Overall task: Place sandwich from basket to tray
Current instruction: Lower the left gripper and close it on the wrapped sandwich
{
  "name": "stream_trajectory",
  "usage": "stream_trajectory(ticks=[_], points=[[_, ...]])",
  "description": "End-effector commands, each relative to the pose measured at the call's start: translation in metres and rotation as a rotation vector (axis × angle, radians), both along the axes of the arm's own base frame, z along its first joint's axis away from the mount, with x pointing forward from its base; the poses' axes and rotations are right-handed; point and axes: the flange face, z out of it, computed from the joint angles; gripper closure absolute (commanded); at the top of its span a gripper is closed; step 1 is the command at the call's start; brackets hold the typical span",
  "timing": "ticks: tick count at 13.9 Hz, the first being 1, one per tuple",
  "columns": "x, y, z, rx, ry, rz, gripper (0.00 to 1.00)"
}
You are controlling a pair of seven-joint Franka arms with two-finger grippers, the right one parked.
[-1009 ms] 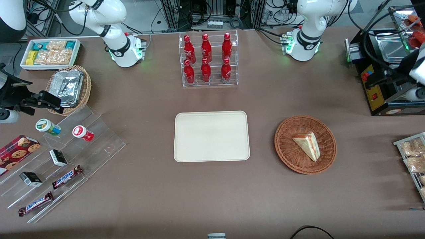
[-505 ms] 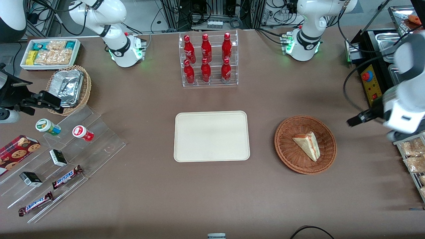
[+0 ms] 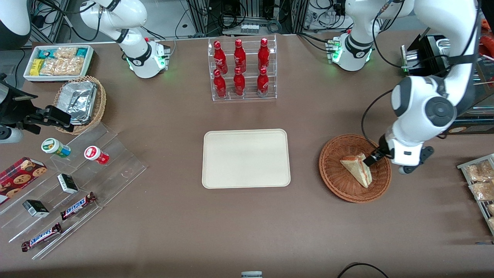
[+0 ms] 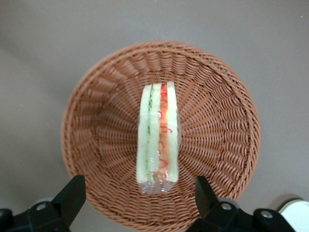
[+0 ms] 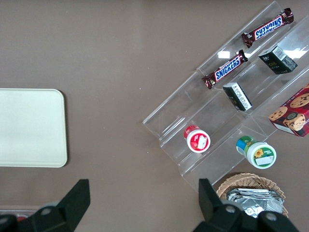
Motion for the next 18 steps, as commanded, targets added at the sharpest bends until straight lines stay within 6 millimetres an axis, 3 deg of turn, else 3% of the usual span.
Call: stream_trajectory(ticks=[1, 10, 11, 12, 13, 14, 18], points=[[-0.009, -0.010, -0.019, 0.007, -0.029, 0.024, 0.00], [-0.011, -0.015, -0.079, 0.031, 0.009, -0.012, 0.00], [-0.012, -0.015, -0.085, 0.031, 0.009, -0.009, 0.08], [-0.014, -0.014, -0.090, 0.029, 0.007, -0.002, 0.42], [-0.013, -0.016, -0.089, 0.027, 0.000, 0.016, 0.91], [-0.011, -0.015, -0.086, 0.026, -0.007, 0.027, 1.00], [-0.002, -0.017, -0.064, 0.030, -0.005, 0.037, 1.00]])
